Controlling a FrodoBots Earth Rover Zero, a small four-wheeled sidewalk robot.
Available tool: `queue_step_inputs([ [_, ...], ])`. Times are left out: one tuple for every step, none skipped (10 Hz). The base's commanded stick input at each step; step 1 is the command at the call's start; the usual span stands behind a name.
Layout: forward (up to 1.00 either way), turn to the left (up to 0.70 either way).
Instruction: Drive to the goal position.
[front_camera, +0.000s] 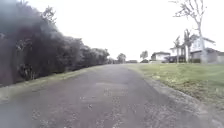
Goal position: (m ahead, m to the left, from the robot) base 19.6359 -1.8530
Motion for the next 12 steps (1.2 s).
queue_step_inputs([
  [0.85, 0.01],
  [0.85, 0.06],
  [0.85, 0.00],
  [0.85, 0.00],
  [0.85, 0.00],
  [0.85, 0.00],
  [0.85, 0.06],
  [0.85, 0.03],
  [0.85, 0.03],
  [0.85, 0.02],
  [0.85, 0.01],
  [0.85, 0.04],
])
